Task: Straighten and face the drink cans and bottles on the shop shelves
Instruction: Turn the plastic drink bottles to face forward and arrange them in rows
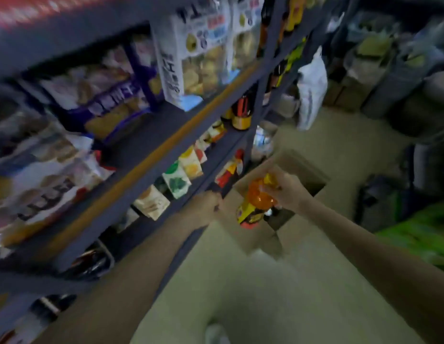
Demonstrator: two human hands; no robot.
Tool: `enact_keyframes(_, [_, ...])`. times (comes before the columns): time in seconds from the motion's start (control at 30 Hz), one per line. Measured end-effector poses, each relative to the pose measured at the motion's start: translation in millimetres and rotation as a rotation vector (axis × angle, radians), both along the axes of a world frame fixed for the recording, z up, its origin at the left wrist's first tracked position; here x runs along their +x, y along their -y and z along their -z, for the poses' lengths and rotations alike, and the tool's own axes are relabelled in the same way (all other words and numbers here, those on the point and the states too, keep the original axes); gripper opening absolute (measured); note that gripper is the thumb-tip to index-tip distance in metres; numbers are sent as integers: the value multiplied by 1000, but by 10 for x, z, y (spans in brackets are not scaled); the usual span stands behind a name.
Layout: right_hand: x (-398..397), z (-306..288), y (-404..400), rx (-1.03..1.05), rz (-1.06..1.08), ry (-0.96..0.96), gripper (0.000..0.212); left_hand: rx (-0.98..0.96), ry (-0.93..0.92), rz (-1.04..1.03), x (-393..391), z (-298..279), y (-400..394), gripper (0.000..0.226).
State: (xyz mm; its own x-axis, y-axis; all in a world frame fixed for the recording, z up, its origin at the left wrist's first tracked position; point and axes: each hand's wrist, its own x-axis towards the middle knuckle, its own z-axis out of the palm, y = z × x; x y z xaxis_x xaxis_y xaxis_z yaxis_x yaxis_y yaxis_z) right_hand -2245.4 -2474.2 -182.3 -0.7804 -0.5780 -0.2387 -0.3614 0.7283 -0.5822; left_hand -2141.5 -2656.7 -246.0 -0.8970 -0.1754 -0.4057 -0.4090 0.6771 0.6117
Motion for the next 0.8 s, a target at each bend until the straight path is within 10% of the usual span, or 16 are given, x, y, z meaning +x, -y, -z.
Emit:
enact_keyframes(0.1, [-588,666,-31,71,171,64,46,226,157,-226,-549,318,11,29])
enact_keyframes(0.27, [-1479,1773,-164,286,285,105,52,57,198,-46,-1438,957,-230,13])
enact_keyframes(0.8, [-2607,5633,-413,446,146,384,64,84,372,-121,-2951,3932,-620,25])
